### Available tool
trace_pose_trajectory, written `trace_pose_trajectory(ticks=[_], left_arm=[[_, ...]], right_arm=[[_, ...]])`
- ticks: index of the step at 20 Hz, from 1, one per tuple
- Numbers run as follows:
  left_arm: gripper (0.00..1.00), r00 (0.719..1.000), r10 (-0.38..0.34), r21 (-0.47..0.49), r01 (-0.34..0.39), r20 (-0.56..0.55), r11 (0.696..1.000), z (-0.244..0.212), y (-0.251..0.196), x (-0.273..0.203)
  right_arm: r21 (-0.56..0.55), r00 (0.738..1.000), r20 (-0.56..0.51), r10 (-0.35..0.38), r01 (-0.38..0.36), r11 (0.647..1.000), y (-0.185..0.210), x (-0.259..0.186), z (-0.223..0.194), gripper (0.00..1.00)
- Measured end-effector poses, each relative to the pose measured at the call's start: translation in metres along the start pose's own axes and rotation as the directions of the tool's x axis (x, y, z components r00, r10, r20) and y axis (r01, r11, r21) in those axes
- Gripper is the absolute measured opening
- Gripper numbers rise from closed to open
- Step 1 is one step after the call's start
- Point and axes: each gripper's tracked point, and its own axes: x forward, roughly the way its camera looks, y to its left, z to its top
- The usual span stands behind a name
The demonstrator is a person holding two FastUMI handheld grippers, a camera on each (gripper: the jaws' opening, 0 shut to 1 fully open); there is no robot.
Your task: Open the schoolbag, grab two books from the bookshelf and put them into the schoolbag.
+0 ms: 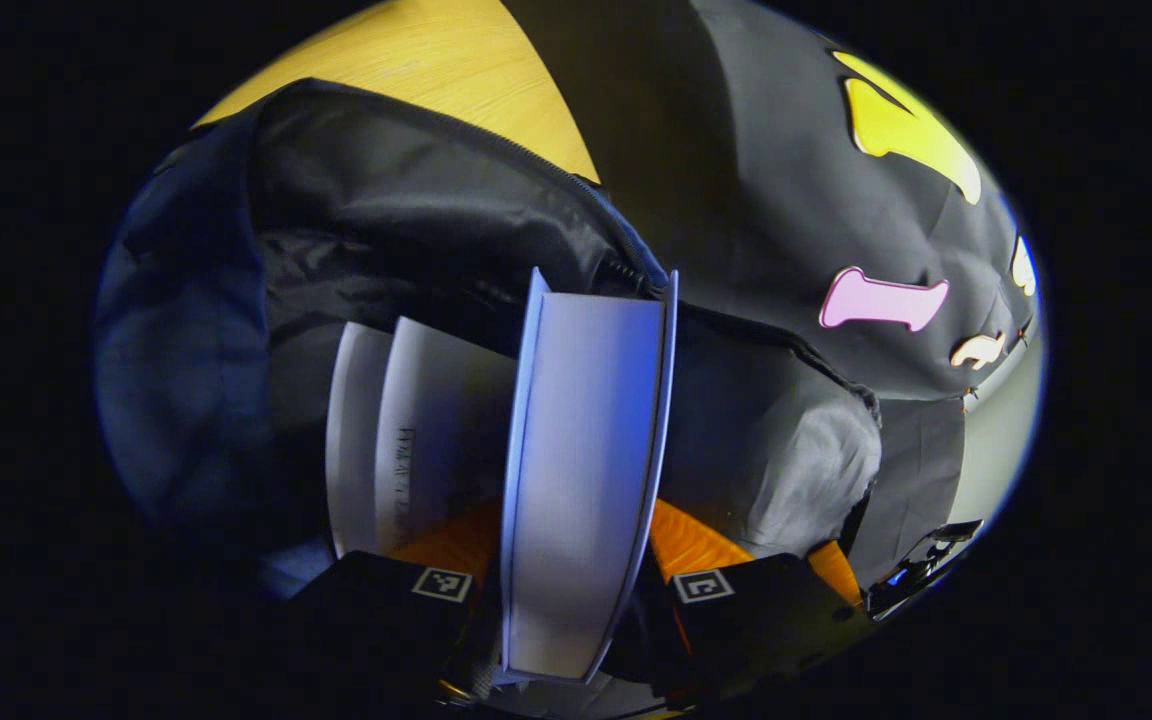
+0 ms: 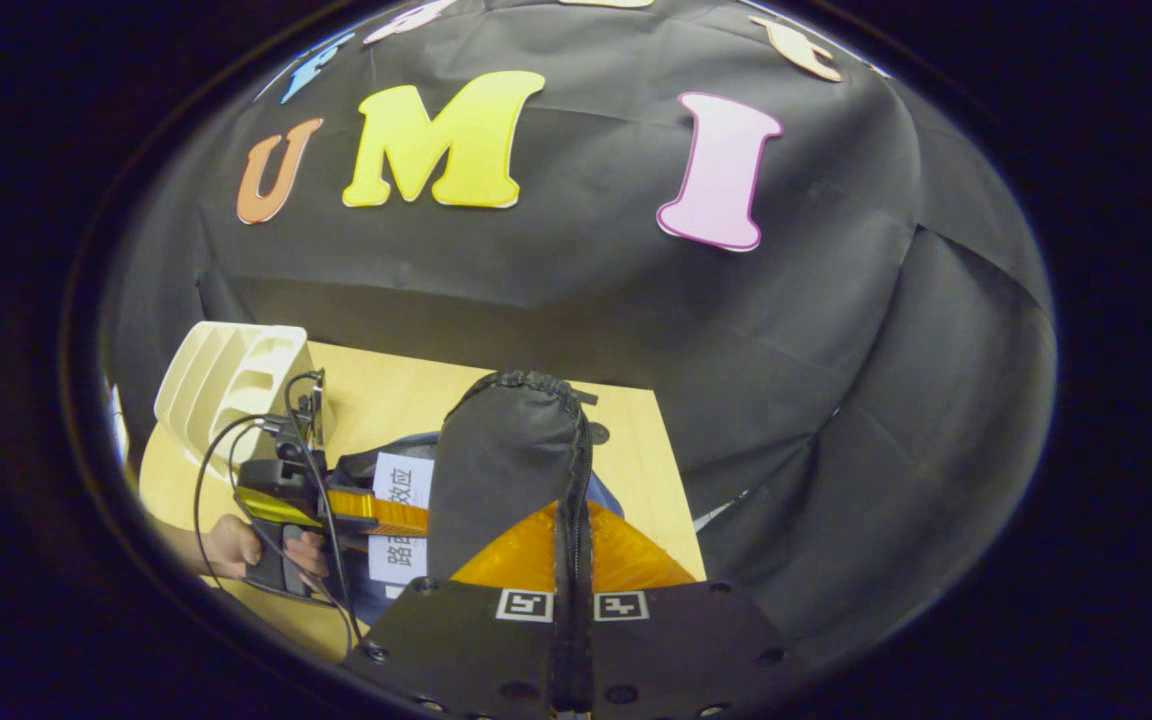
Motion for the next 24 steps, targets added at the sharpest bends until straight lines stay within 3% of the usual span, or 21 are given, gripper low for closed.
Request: trace_pose_trajectory(ticks=[3, 7, 8, 9, 10, 11, 12, 14, 15, 16, 17, 18, 21, 24], left_arm=[[0.65, 0.999, 0.033, -0.025, -0.034, -0.042, 0.999, -0.004, 0.003, -0.005], [0.74, 0.974, 0.208, 0.023, -0.207, -0.093, 0.978, -0.013, 0.014, -0.015], [0.85, 0.962, 0.256, 0.035, -0.253, -0.099, 0.967, -0.014, 0.016, -0.024], [0.78, 0.948, 0.302, 0.051, -0.298, -0.103, 0.953, -0.015, 0.018, -0.034], [0.87, 0.933, 0.344, 0.067, -0.339, -0.102, 0.938, -0.014, 0.019, -0.041], [0.87, 0.92, 0.379, 0.079, -0.373, -0.098, 0.925, -0.013, 0.02, -0.051], [0.79, 0.909, 0.406, 0.094, -0.398, -0.093, 0.913, -0.012, 0.019, -0.062], [0.8, 0.892, 0.445, 0.146, -0.431, -0.079, 0.891, -0.012, 0.014, -0.08], [0.72, 0.876, 0.479, 0.187, -0.461, -0.062, 0.867, -0.012, 0.011, -0.092], [0.91, 0.856, 0.515, 0.235, -0.493, -0.039, 0.837, -0.009, 0.013, -0.098], [0.86, 0.837, 0.547, 0.285, -0.522, -0.009, 0.804, -0.005, 0.012, -0.108], [0.93, 0.817, 0.577, 0.333, -0.551, 0.025, 0.766, -0.001, 0.012, -0.118], [0.93, 0.754, 0.645, 0.439, -0.626, 0.126, 0.645, 0.011, 0.004, -0.151], [0.93, 0.725, 0.663, 0.501, -0.651, 0.187, 0.57, 0.009, -0.014, -0.184]], right_arm=[[0.001, 1.0, -0.001, 0.001, -0.001, 1.0, 0.003, 0.002, 0.0, 0.0], [0.004, 1.0, -0.007, 0.0, 0.0, 1.0, 0.004, 0.005, -0.001, 0.0], [0.007, 1.0, -0.008, 0.0, 0.0, 1.0, 0.004, 0.006, -0.002, 0.0], [0.009, 1.0, -0.008, 0.001, -0.001, 1.0, 0.006, 0.006, -0.001, 0.0], [0.011, 1.0, -0.007, 0.002, -0.002, 1.0, 0.007, 0.006, -0.001, 0.0], [0.014, 1.0, -0.008, 0.005, -0.005, 1.0, 0.009, 0.007, -0.002, 0.0], [0.016, 1.0, -0.008, 0.008, -0.008, 1.0, 0.012, 0.007, -0.002, 0.0], [0.017, 1.0, -0.006, 0.014, -0.014, 1.0, 0.017, 0.004, -0.002, 0.0], [0.014, 1.0, -0.002, 0.014, -0.014, 1.0, 0.02, 0.004, -0.002, 0.0], [0.01, 1.0, 0.0, 0.016, -0.016, 1.0, 0.023, 0.004, -0.002, 0.0], [0.008, 1.0, 0.003, 0.017, -0.017, 1.0, 0.027, 0.003, -0.003, 0.0], [0.008, 1.0, 0.006, 0.021, -0.021, 1.0, 0.031, 0.001, -0.003, 0.0], [0.013, 0.999, 0.02, 0.033, -0.033, 0.999, 0.042, -0.005, -0.001, 0.0], [0.02, 0.998, 0.034, 0.045, -0.046, 0.999, 0.054, -0.013, 0.001, 0.0]])
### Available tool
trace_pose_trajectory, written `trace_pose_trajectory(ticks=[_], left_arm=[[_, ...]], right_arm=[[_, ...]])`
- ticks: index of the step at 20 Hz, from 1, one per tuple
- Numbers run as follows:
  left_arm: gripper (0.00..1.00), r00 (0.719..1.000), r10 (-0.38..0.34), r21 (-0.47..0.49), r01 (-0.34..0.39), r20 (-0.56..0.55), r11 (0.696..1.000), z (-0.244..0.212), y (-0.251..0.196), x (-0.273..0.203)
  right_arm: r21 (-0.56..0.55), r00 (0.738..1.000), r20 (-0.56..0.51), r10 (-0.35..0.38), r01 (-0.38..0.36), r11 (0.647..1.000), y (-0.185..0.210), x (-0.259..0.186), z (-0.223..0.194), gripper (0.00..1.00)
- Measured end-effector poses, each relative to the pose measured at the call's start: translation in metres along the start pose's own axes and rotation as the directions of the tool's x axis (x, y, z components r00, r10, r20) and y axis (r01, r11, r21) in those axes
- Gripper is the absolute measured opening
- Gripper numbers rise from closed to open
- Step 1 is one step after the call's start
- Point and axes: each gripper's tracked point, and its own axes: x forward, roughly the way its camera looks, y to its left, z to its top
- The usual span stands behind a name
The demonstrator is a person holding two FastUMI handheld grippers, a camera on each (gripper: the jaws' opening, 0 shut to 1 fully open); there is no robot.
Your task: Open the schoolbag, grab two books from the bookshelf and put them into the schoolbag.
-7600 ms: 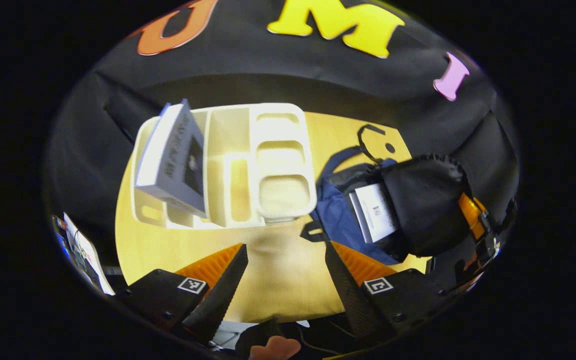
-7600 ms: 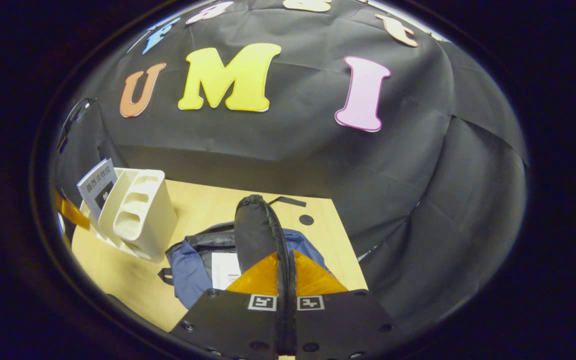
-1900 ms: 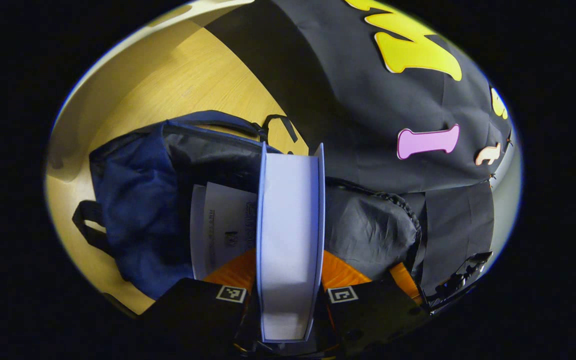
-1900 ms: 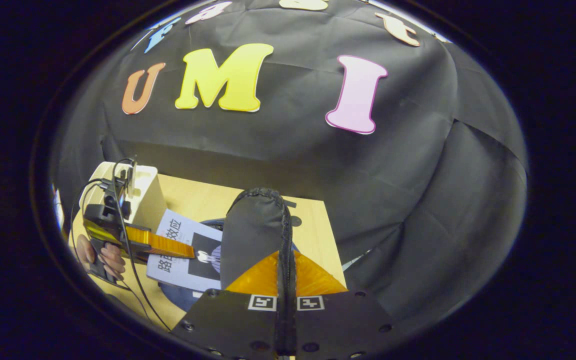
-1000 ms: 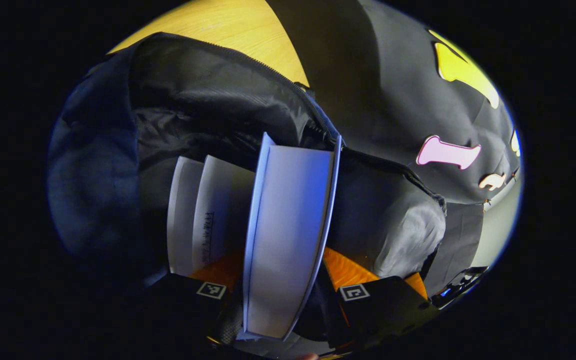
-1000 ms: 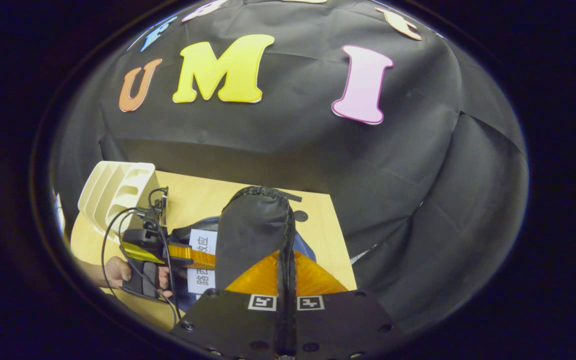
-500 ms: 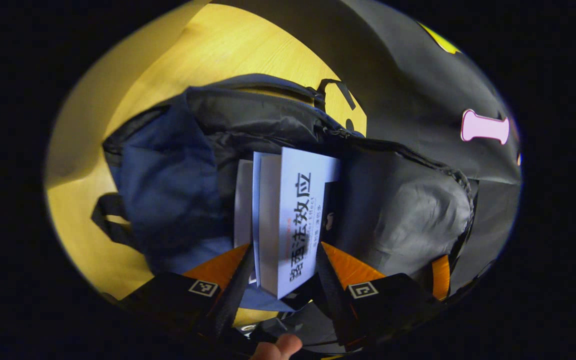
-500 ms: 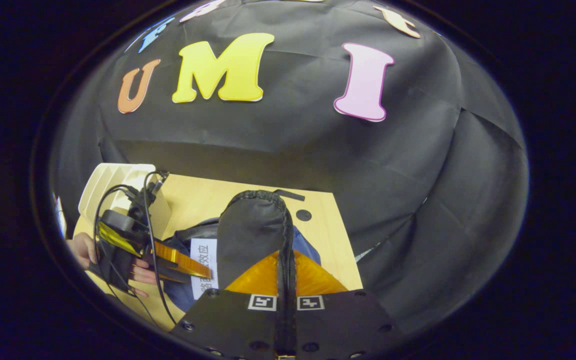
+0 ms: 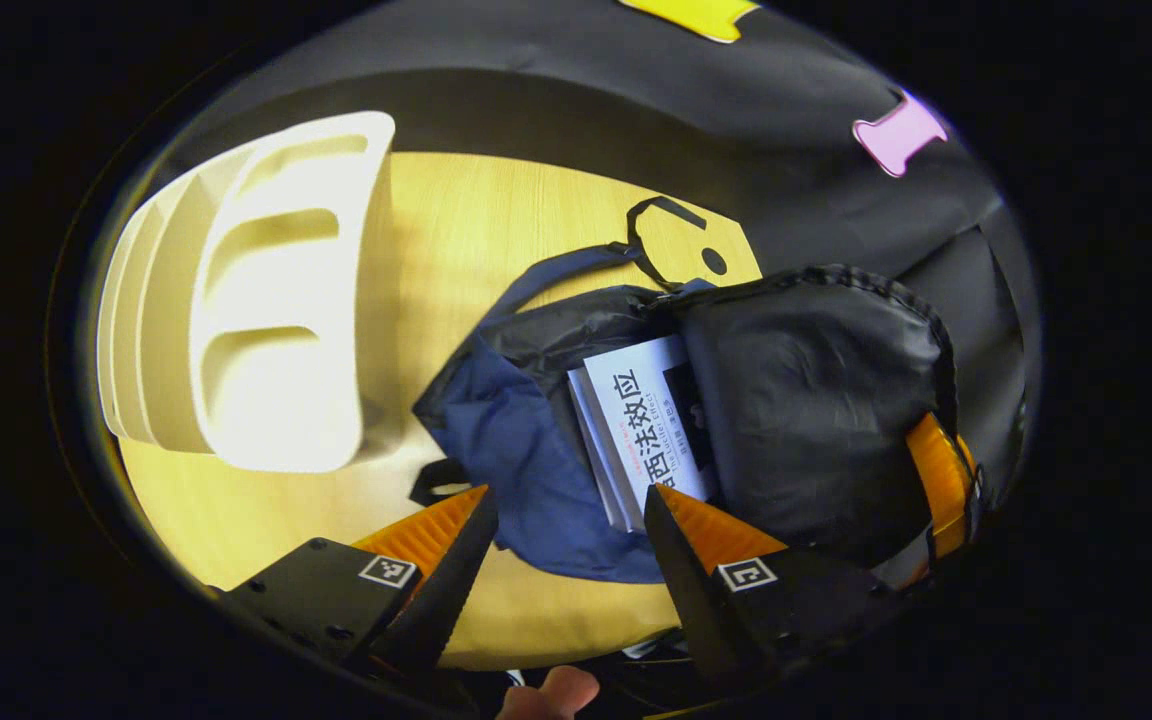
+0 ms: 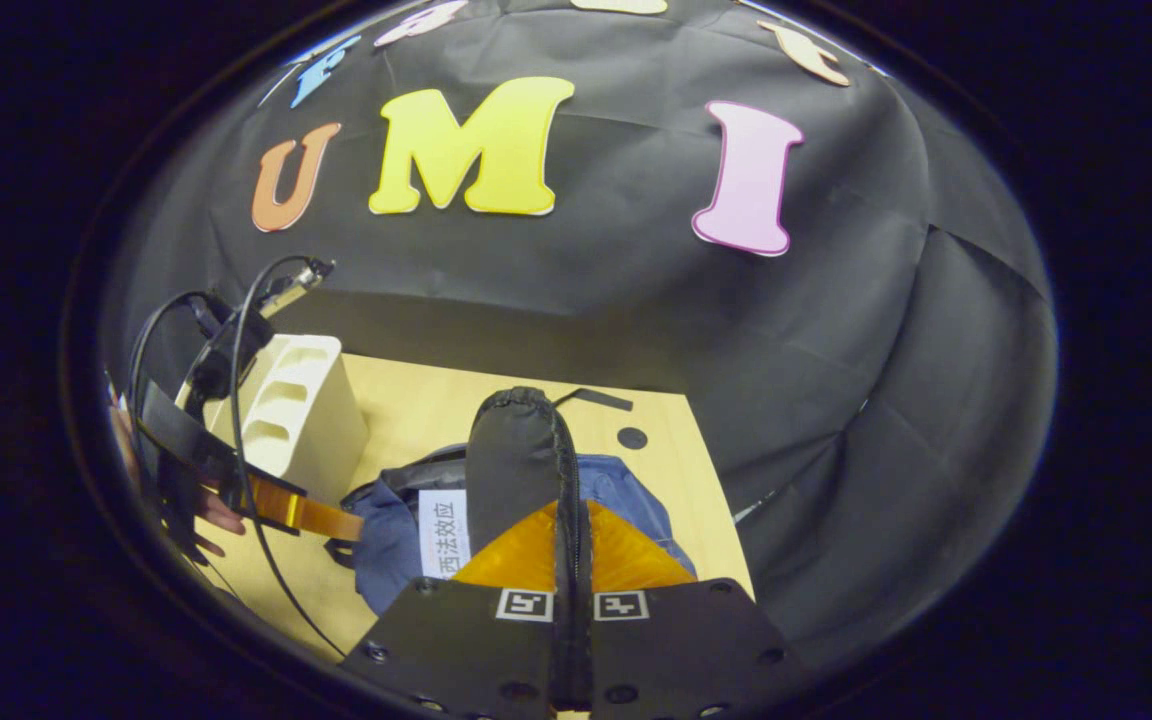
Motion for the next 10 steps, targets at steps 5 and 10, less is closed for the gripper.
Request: trace_pose_trajectory(ticks=[5, 10], left_arm=[[0.94, 0.997, 0.065, 0.087, -0.068, 0.035, 0.994, -0.012, 0.022, -0.045], [0.94, 0.987, 0.124, 0.109, -0.134, 0.099, 0.985, -0.02, 0.055, -0.09]], right_arm=[[0.004, 0.999, 0.009, 0.037, -0.037, 0.999, 0.032, -0.014, -0.003, 0.0], [-0.002, 0.997, 0.007, 0.071, -0.071, 0.997, 0.066, -0.022, -0.012, 0.0]])
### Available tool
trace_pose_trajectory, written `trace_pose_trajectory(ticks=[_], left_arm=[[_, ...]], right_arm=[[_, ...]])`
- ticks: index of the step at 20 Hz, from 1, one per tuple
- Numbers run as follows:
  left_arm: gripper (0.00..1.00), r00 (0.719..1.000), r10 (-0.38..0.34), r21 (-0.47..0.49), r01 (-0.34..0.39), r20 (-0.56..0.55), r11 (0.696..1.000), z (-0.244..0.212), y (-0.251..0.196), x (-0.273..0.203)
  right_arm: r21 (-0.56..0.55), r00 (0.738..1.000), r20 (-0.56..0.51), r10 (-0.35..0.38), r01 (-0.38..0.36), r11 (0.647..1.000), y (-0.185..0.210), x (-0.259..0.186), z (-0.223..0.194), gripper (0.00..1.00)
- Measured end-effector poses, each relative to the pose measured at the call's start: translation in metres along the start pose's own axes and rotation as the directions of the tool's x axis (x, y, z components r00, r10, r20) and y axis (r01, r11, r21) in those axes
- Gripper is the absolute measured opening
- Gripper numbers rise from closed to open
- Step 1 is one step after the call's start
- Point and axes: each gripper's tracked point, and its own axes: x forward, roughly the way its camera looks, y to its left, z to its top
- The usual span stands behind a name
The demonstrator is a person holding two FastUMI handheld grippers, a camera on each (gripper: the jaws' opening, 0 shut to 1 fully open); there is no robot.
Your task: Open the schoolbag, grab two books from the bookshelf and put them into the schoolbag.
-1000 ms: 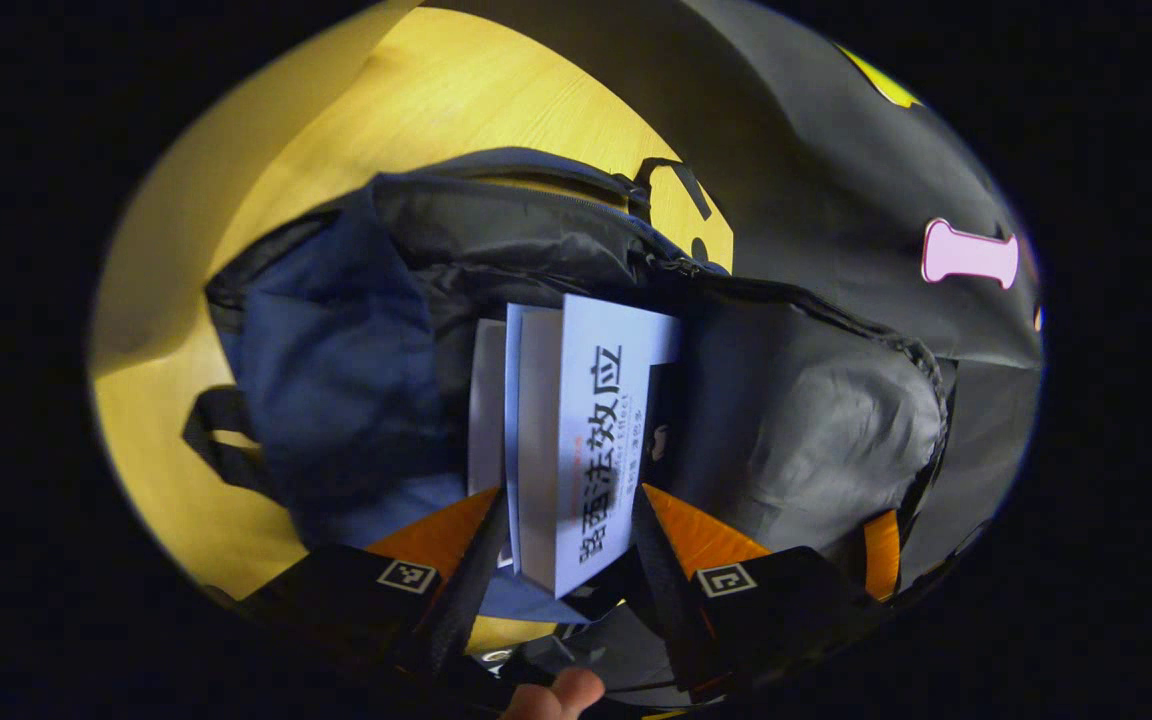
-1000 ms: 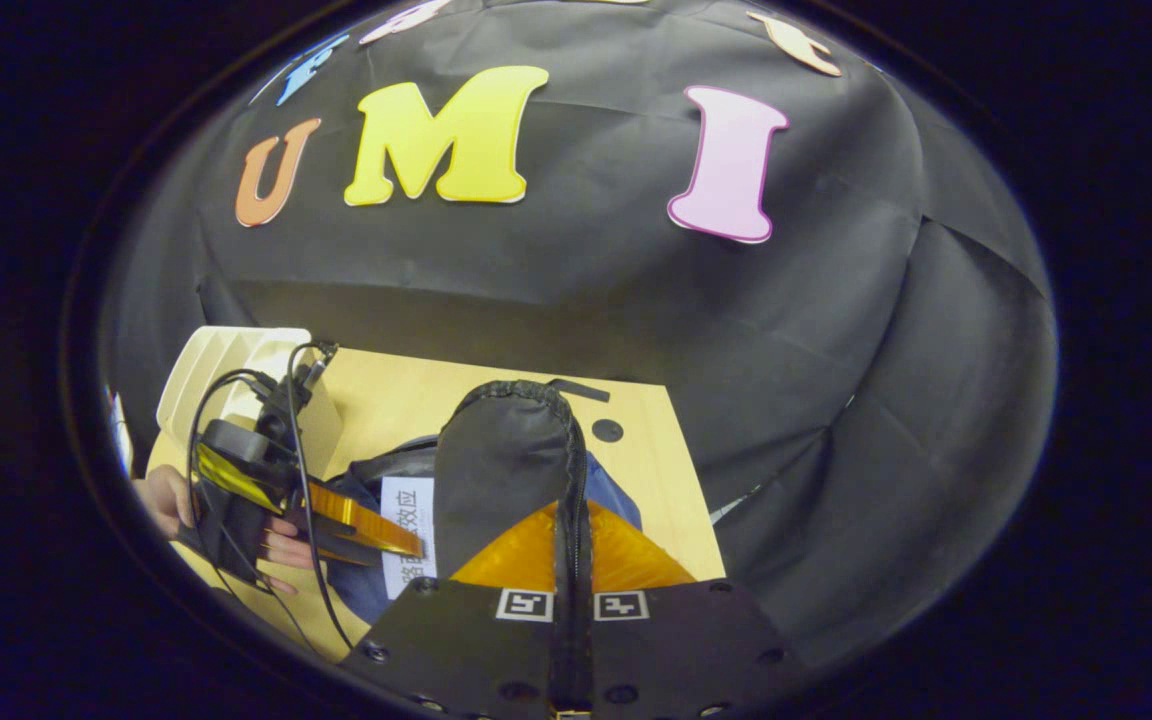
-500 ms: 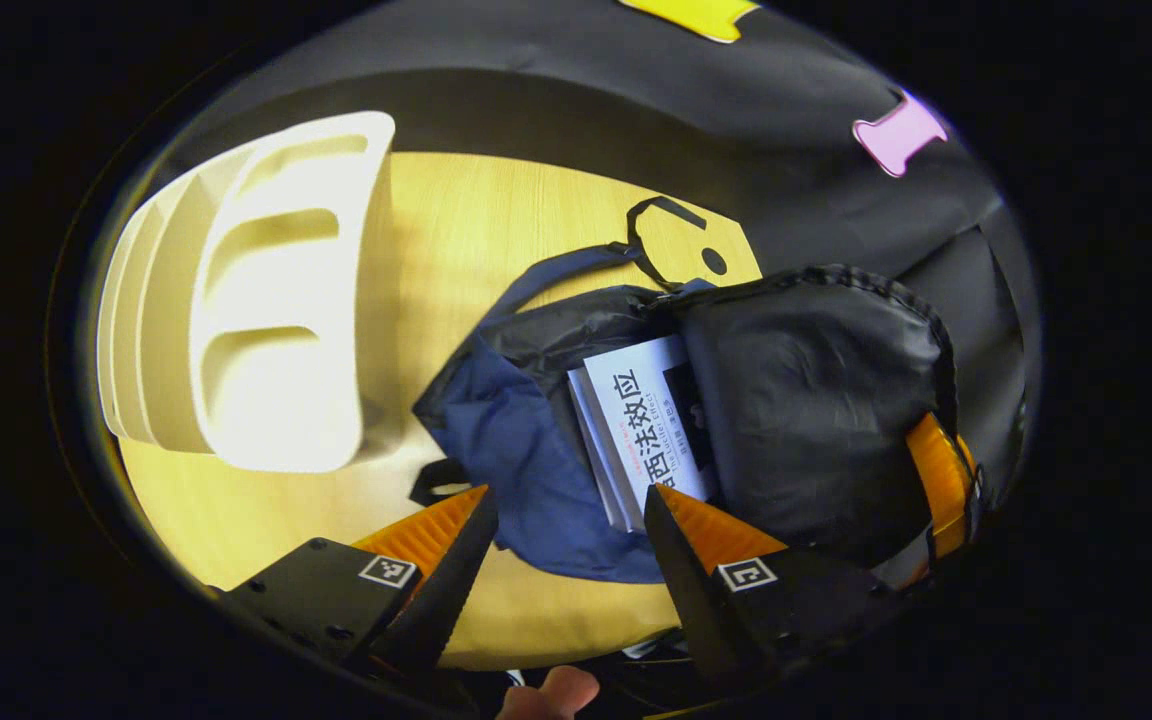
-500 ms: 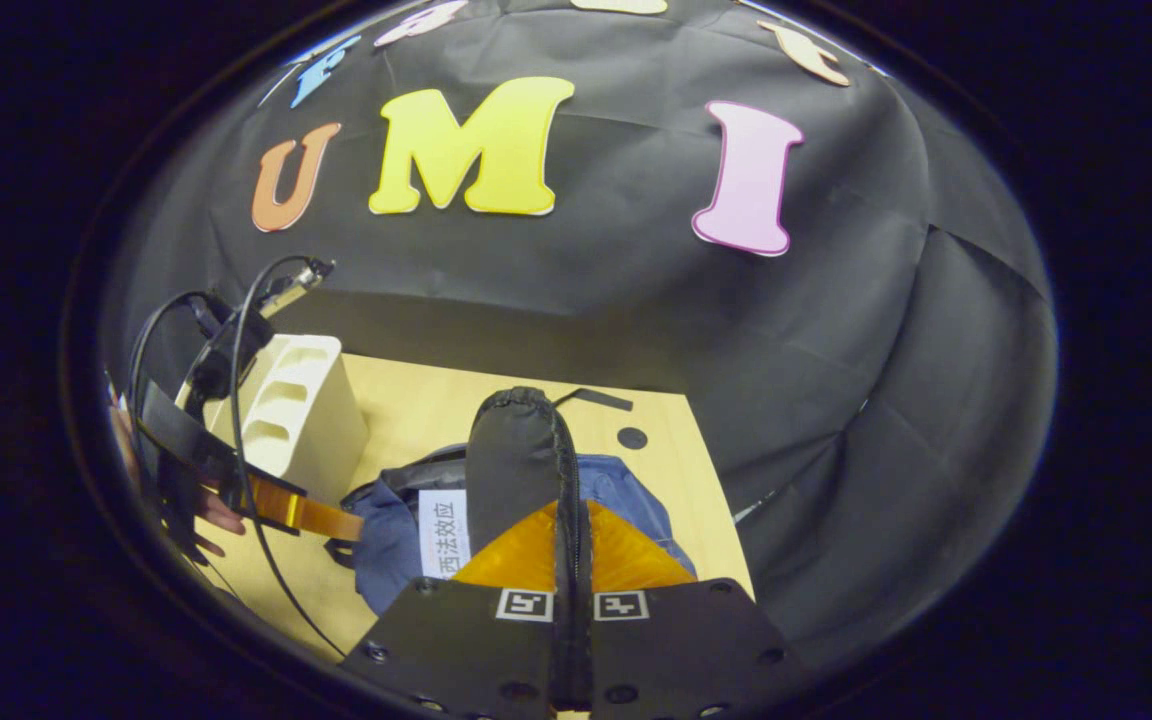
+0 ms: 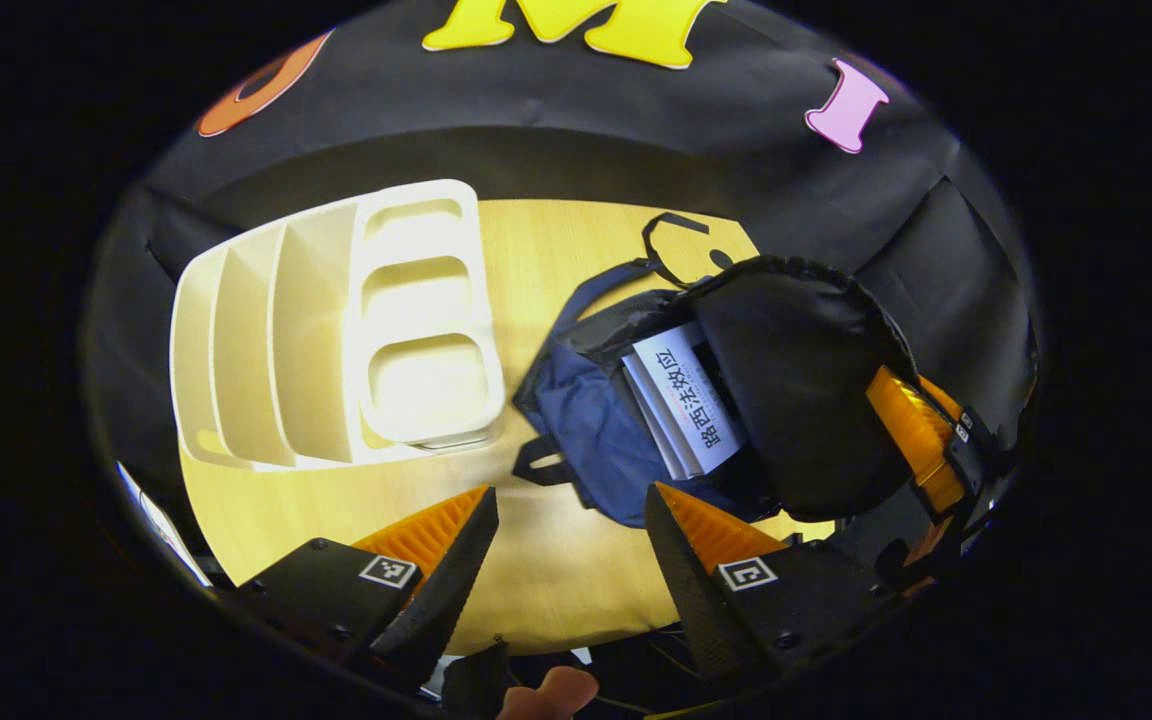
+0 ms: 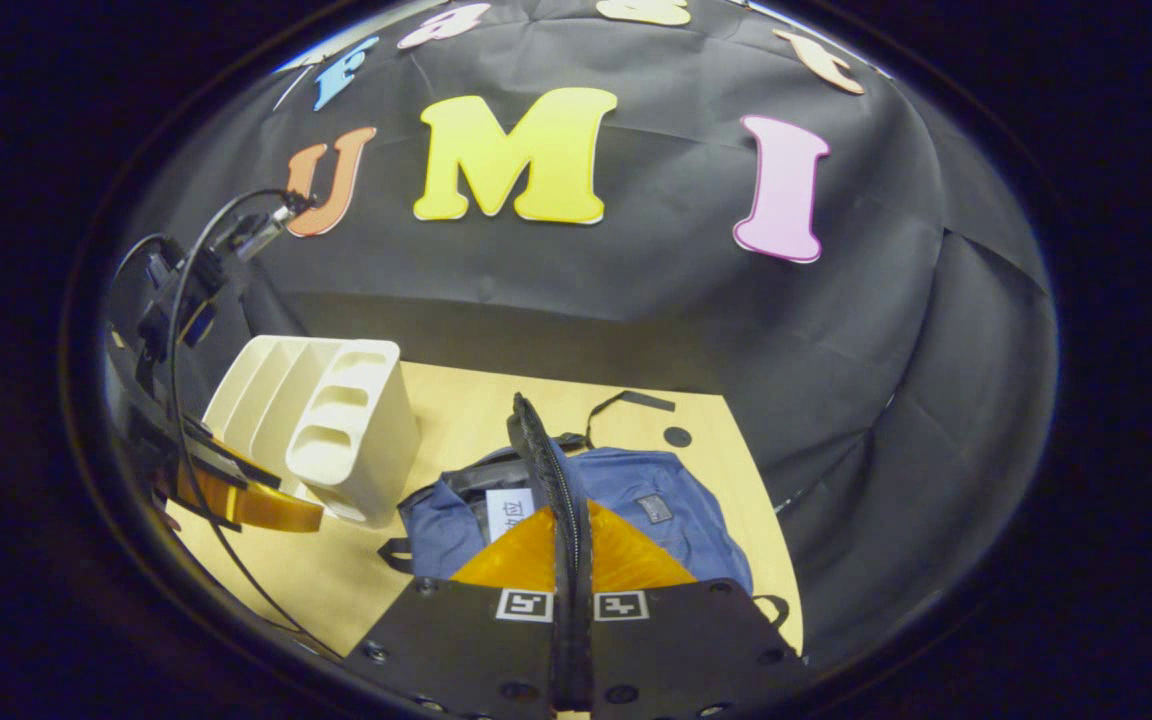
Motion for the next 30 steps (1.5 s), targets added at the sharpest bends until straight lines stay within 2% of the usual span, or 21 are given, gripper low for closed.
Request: trace_pose_trajectory(ticks=[3, 6, 8, 13, 17, 23, 24, 26, 30], left_arm=[[0.93, 0.995, 0.028, -0.02, -0.026, 0.093, 0.999, 0.006, 0.017, -0.028], [0.93, 0.977, 0.043, -0.035, -0.036, 0.211, 0.999, 0.017, 0.034, -0.054], [0.93, 0.951, 0.071, -0.046, -0.06, 0.301, 0.997, 0.027, 0.05, -0.071], [0.93, 0.866, 0.13, -0.082, -0.103, 0.482, 0.991, 0.057, 0.076, -0.103], [0.93, 0.822, 0.142, -0.124, -0.087, 0.552, 0.988, 0.066, 0.089, -0.133], [0.95, 0.707, 0.208, -0.127, -0.166, 0.677, 0.978, 0.078, 0.115, -0.179], [1.0, 0.697, 0.217, -0.132, -0.175, 0.684, 0.976, 0.078, 0.117, -0.179], [0.99, 0.685, 0.231, -0.146, -0.181, 0.692, 0.973, 0.074, 0.122, -0.186], [0.99, 0.674, 0.253, -0.164, -0.195, 0.694, 0.967, 0.066, 0.131, -0.194]], right_arm=[[-0.005, 1.0, -0.014, 0.024, -0.024, 1.0, 0.024, 0.002, -0.01, 0.0], [-0.015, 0.998, -0.032, 0.048, -0.048, 0.999, 0.049, 0.006, -0.019, 0.0], [-0.021, 0.997, -0.046, 0.062, -0.063, 0.998, 0.065, 0.01, -0.027, 0.0], [-0.033, 0.993, -0.079, 0.086, -0.089, 0.996, 0.094, 0.021, -0.048, 0.0], [-0.041, 0.989, -0.103, 0.105, -0.11, 0.993, 0.116, 0.031, -0.066, 0.0], [-0.056, 0.979, -0.149, 0.141, -0.15, 0.987, 0.144, 0.052, -0.096, 0.02], [-0.056, 0.977, -0.158, 0.144, -0.155, 0.986, 0.146, 0.056, -0.101, 0.02], [-0.048, 0.971, -0.181, 0.156, -0.167, 0.985, 0.155, 0.066, -0.113, 0.08], [-0.023, 0.961, -0.214, 0.177, -0.186, 0.982, 0.163, 0.08, -0.131, 0.08]])
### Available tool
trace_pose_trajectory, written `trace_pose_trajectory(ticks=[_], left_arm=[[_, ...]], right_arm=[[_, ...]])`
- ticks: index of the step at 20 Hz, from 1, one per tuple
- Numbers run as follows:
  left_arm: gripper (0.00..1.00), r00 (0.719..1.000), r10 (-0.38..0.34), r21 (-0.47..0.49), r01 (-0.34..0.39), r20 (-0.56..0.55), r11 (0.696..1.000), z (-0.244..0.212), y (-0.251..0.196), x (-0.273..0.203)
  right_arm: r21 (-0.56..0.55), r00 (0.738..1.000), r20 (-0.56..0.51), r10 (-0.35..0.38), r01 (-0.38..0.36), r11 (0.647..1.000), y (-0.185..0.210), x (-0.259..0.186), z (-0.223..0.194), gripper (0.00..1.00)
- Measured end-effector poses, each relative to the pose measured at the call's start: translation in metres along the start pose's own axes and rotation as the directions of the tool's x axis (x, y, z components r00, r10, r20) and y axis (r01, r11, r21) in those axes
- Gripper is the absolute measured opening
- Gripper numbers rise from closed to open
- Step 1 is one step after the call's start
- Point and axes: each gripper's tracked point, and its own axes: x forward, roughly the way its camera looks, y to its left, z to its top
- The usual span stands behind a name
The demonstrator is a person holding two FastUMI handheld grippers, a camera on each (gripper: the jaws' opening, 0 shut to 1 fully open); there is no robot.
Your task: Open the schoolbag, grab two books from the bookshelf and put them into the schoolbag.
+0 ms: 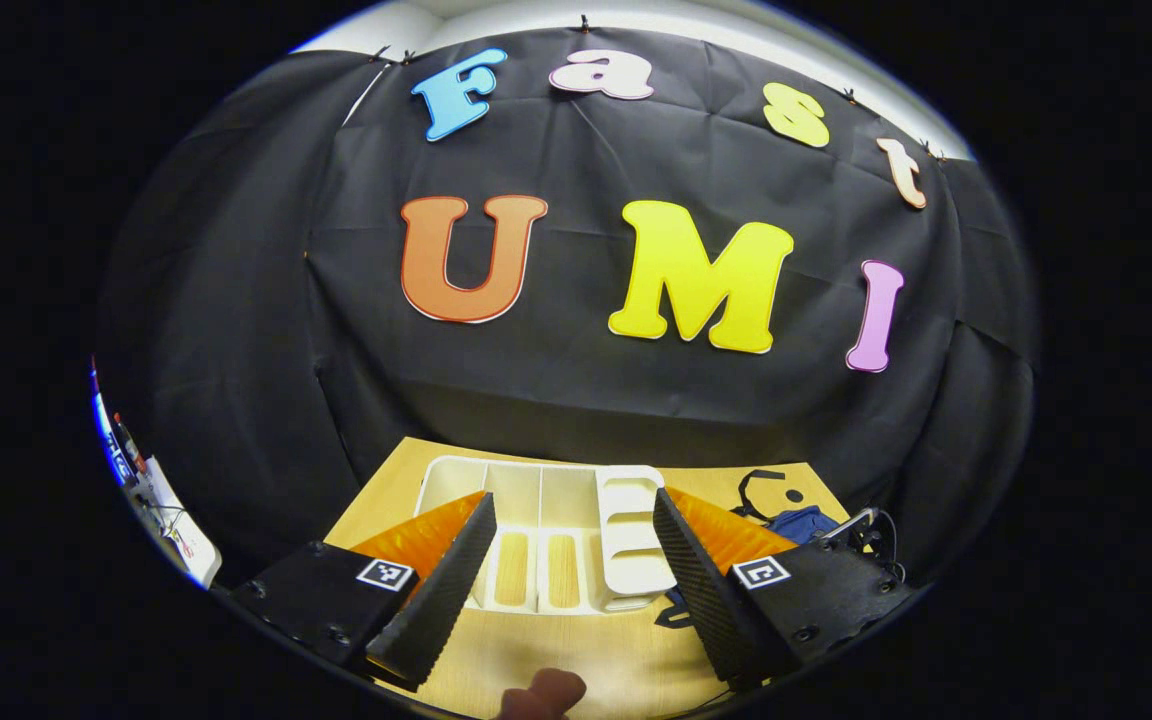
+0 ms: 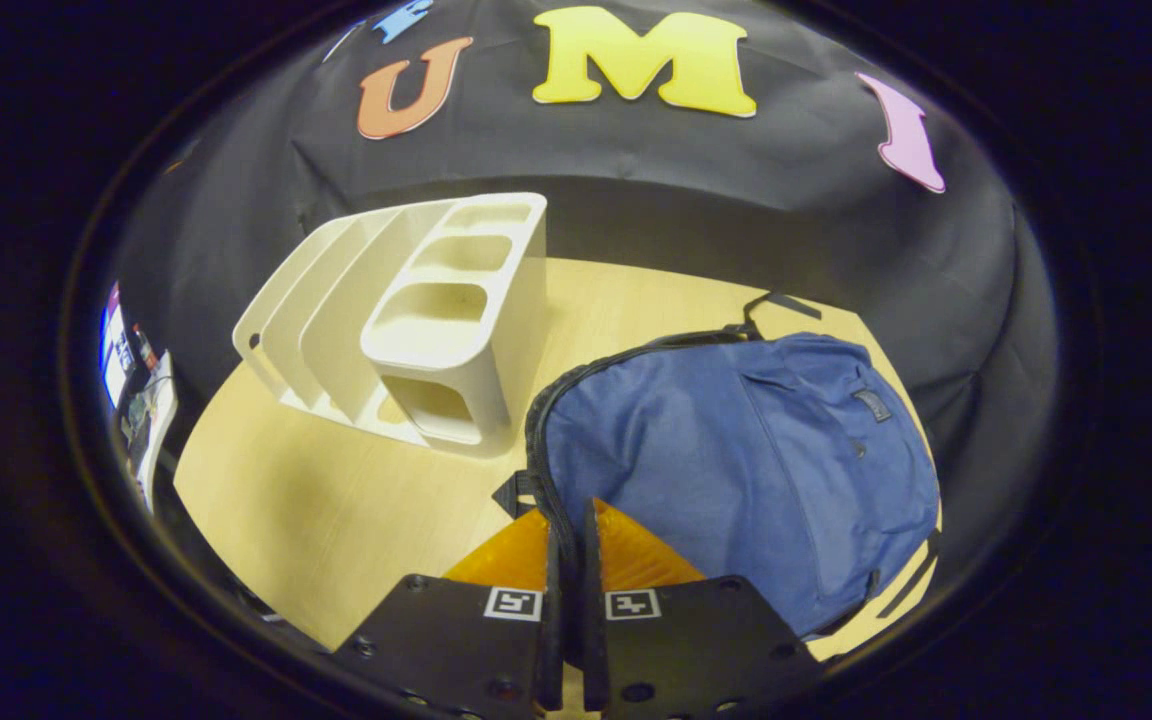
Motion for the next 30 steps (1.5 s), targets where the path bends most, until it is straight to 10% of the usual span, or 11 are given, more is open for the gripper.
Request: trace_pose_trajectory(ticks=[5, 9, 12, 16, 25, 30], left_arm=[[0.99, 0.999, 0.022, 0.0, -0.022, 0.028, 1.0, 0.006, 0.006, -0.005], [0.99, 0.997, 0.038, 0.004, -0.039, 0.07, 0.999, 0.013, 0.01, -0.008], [0.99, 0.992, 0.042, 0.018, -0.044, 0.115, 0.999, 0.026, 0.011, -0.01], [0.99, 0.979, 0.049, 0.066, -0.063, 0.199, 0.996, 0.045, 0.011, -0.012], [1.0, 0.942, 0.031, 0.071, -0.058, 0.335, 0.996, 0.097, 0.0, -0.027], [0.99, 0.93, 0.034, 0.086, -0.07, 0.365, 0.994, 0.102, -0.006, -0.034]], right_arm=[[0.02, 0.999, 0.007, 0.037, -0.037, 0.999, 0.01, 0.006, -0.002, 0.32], [0.009, 0.995, 0.075, 0.062, -0.063, 0.998, 0.019, -0.006, 0.014, 0.81], [0.009, 0.983, 0.174, 0.058, -0.06, 0.998, 0.018, -0.029, 0.045, 0.98], [0.024, 0.931, 0.364, -0.016, 0.007, 1.0, 0.0, -0.086, 0.112, 0.99], [0.084, 0.695, 0.702, -0.154, 0.134, 0.987, -0.035, -0.238, 0.233, 0.97], [0.107, 0.627, 0.76, -0.173, 0.142, 0.984, -0.037, -0.296, 0.261, 0.99]])
